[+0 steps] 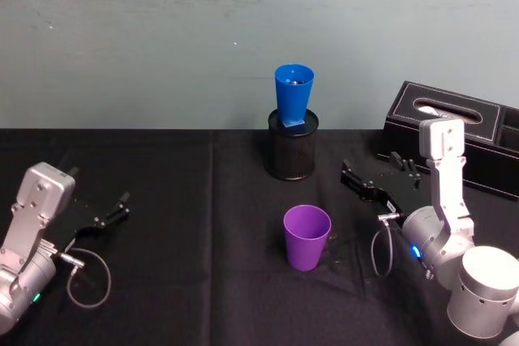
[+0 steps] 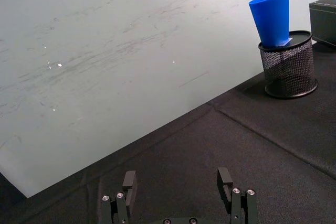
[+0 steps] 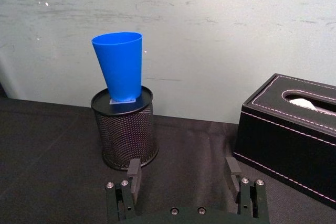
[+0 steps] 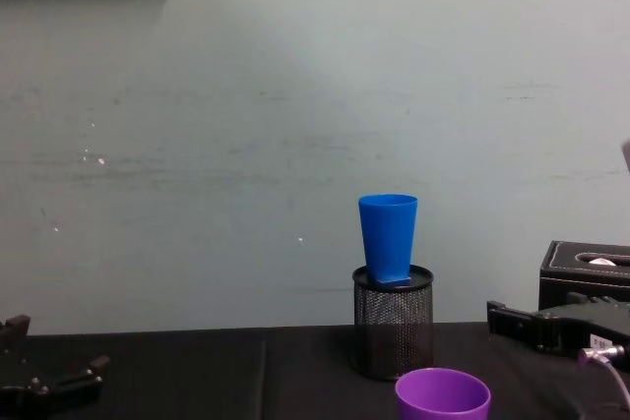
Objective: Pick up one cup with a gripper and tap it against the other cup.
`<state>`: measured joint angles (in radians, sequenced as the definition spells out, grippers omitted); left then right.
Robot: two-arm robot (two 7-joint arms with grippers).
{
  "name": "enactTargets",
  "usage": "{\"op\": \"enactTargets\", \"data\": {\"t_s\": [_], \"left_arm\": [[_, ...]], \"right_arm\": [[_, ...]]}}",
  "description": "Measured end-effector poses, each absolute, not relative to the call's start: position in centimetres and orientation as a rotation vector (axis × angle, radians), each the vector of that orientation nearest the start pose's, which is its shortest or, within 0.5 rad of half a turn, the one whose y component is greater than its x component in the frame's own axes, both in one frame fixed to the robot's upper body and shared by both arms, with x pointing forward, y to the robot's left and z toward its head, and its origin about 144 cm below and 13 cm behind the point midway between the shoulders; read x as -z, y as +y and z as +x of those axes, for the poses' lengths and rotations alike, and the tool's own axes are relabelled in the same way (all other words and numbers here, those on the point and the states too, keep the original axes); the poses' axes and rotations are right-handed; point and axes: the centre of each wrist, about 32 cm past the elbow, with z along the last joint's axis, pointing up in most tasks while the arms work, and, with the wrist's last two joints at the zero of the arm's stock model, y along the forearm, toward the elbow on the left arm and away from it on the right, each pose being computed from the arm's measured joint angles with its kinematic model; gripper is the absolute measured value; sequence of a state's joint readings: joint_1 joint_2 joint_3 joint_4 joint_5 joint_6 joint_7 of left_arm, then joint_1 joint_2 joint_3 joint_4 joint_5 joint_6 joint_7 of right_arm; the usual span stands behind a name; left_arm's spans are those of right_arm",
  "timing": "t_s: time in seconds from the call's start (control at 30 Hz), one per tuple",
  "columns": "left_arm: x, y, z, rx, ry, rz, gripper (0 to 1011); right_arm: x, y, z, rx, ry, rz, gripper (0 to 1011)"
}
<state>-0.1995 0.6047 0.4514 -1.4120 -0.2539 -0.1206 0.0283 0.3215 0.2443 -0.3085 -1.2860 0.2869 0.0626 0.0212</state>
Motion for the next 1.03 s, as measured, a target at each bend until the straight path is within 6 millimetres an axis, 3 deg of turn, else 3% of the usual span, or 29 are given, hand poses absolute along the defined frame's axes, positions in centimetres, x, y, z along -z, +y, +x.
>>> {"op": "enactTargets", "data": {"t_s": [1.03], "left_arm": [[-113.98, 30.96, 48.86, -1.248, -0.285, 0.304, 1005]], "right_arm": [[-115.7, -22.94, 53.95, 1.334, 0.036, -0.106, 1000]]}}
